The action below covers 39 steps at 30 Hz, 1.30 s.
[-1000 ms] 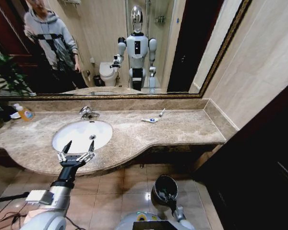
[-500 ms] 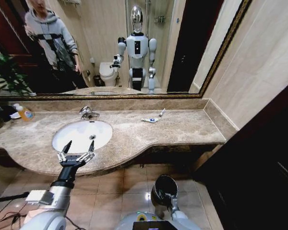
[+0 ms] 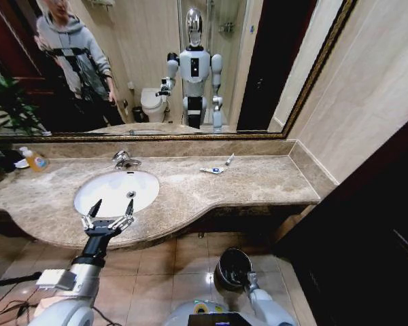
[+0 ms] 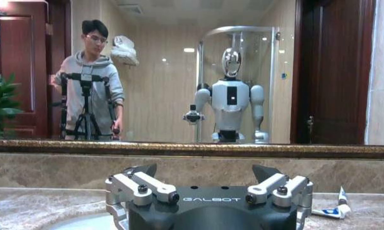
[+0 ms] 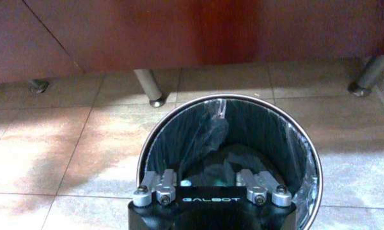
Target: Pick up the trash from the sink and place it in the trash bin.
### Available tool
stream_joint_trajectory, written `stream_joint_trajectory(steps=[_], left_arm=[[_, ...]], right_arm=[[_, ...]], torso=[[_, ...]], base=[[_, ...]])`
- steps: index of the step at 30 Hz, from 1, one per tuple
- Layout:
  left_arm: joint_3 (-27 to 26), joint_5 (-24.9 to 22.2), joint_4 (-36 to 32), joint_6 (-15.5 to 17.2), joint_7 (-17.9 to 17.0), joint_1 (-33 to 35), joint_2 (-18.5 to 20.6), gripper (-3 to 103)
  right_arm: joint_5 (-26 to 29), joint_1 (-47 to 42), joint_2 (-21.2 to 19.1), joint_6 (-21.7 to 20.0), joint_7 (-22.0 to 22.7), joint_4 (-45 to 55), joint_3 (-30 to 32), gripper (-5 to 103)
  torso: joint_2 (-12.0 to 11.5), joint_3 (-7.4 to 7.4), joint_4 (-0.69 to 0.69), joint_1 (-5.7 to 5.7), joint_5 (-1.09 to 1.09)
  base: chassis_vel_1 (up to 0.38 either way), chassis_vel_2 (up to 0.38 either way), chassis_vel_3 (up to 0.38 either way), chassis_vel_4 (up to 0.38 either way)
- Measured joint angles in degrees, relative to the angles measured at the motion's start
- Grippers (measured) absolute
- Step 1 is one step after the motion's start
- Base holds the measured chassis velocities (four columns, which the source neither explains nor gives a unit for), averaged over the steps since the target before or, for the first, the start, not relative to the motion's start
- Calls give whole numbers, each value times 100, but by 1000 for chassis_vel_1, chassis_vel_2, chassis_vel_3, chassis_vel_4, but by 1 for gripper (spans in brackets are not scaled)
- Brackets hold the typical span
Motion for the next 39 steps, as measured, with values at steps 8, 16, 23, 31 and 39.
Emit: stream_joint_trajectory(steps=[8,16,23,31,39], left_arm=[[0,0,0,0,0,0,0,100],[0,0,0,0,0,0,0,100],[0,0,0,0,0,0,0,100],[0,0,0,0,0,0,0,100],[0,0,0,0,0,0,0,100]], right_arm=[[-6,-176,38,61,56,115,5,76],[647,-472,76,204,567,580,32,99],[1036,-925,24,1099,1463,1697,12,100],[80,-1600,-205,2336,2028,2980,219,98],[716,-3738,-116,1690,1470,6704,860,100]], torso=[[0,0,0,0,0],[0,0,0,0,0],[0,0,0,0,-1],[1,0,1,0,1],[1,-1,0,-1,1]], base=[[0,0,0,0],[0,0,0,0],[0,0,0,0],[0,0,0,0],[0,0,0,0]])
